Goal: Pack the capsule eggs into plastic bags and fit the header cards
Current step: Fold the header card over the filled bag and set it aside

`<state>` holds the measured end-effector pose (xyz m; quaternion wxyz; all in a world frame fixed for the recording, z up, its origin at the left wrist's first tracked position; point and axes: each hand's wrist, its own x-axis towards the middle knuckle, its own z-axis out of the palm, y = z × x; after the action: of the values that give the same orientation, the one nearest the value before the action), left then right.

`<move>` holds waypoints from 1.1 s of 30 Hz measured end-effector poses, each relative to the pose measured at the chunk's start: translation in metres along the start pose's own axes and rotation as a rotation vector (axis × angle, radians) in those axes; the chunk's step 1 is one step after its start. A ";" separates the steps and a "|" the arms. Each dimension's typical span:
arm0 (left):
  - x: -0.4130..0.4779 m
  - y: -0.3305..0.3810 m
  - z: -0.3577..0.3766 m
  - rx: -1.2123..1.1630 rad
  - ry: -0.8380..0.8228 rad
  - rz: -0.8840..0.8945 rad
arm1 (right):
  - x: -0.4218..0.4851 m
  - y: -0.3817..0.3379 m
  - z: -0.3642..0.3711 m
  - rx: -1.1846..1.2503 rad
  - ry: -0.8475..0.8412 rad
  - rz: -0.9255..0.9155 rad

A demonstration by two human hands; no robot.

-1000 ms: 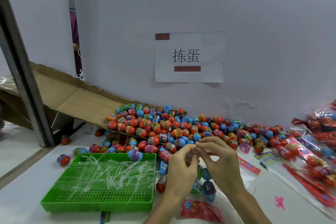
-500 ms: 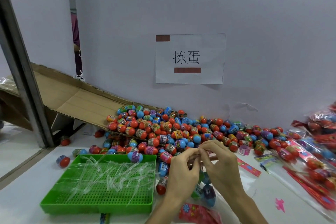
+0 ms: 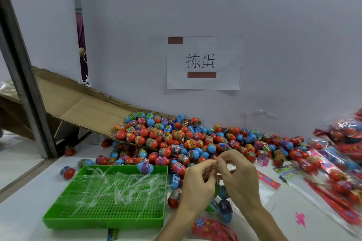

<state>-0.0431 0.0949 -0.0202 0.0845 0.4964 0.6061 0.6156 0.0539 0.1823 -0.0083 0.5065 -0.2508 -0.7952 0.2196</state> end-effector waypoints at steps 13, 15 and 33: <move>0.000 0.002 0.002 -0.023 -0.002 -0.021 | 0.005 -0.002 -0.001 0.106 0.030 0.077; 0.000 0.003 0.002 -0.037 0.000 -0.036 | 0.006 -0.002 -0.002 0.129 0.030 0.078; 0.006 -0.005 -0.008 -0.335 0.166 -0.308 | 0.034 0.040 -0.053 0.751 0.260 0.966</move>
<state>-0.0543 0.0951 -0.0190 0.2084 0.3250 0.5689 0.7262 0.0977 0.2392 0.0121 0.4963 -0.4118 -0.3923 0.6559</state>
